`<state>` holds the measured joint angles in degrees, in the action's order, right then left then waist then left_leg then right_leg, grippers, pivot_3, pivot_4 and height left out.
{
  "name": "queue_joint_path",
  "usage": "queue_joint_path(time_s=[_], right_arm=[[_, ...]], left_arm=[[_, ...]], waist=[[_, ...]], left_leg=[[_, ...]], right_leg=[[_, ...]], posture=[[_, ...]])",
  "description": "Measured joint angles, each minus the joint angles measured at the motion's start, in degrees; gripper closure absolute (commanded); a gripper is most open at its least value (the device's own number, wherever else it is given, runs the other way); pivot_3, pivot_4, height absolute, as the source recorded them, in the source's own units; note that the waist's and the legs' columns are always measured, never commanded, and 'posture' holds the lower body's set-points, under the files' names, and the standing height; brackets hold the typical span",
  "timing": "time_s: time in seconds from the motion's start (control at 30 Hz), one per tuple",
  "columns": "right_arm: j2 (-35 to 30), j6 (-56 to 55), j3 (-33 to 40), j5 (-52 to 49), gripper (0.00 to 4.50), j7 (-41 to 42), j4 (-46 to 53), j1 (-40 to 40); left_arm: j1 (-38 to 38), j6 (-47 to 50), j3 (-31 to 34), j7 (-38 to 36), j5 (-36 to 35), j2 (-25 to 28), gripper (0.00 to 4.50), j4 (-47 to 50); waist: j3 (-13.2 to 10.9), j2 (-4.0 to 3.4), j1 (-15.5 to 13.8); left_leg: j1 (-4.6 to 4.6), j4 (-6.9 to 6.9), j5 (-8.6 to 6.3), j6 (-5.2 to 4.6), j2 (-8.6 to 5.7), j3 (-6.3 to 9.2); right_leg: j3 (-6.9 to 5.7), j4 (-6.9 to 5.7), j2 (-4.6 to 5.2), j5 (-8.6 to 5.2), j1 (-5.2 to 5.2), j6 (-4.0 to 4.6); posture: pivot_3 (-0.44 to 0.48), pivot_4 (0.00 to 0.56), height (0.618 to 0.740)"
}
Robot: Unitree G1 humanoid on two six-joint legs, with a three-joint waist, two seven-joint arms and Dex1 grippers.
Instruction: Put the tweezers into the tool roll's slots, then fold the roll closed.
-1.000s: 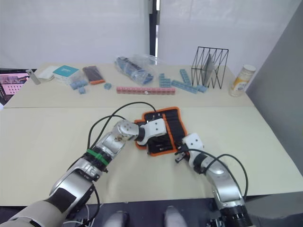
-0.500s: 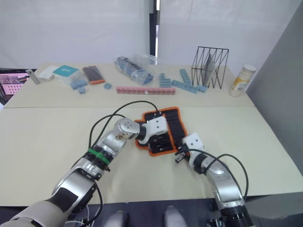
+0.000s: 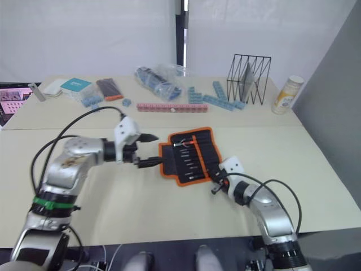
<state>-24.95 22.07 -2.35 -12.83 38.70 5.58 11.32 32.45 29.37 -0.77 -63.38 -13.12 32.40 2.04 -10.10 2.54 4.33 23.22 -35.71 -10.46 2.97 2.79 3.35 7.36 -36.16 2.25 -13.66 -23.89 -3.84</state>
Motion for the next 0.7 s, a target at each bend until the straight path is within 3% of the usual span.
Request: queue_joint_path(time_s=[0.17,0.43,0.7], right_arm=[[-1.46,3.54,-0.13,-2.54,2.63,2.71,3.26,4.56],[-4.38,4.91,-1.4,-4.32,0.02,6.66,6.58,5.26],[-2.71,6.55,-3.78,-4.26,0.02,5.21,11.42,1.95]], left_arm=[[-15.84,-3.6,9.35,-0.95,-5.49,4.18,0.0,3.24],[-28.28,-5.34,22.54,4.15,-12.13,4.97,0.0,10.19],[-39.6,-5.26,27.5,4.33,-16.73,6.35,0.0,14.61]], waist=[[-0.1,-0.13,0.0],[-0.12,-0.12,-1.49],[-0.13,-0.12,-1.57]], left_leg=[[0.31,0.0,0.0,0.0,0.05,-0.05],[0.5,-0.15,0.0,0.01,-0.01,-0.16],[0.44,-0.17,0.0,0.01,0.04,-0.15]], right_leg=[[-0.02,-0.06,0.0,0.04,-0.37,0.06],[-0.07,0.14,0.19,0.09,-0.38,-0.03],[-0.15,0.03,0.16,-0.21,-0.43,0.5]], posture=[[0.0,0.15,0.737],[0.0,0.15,0.737],[0.0,0.15,0.737]])
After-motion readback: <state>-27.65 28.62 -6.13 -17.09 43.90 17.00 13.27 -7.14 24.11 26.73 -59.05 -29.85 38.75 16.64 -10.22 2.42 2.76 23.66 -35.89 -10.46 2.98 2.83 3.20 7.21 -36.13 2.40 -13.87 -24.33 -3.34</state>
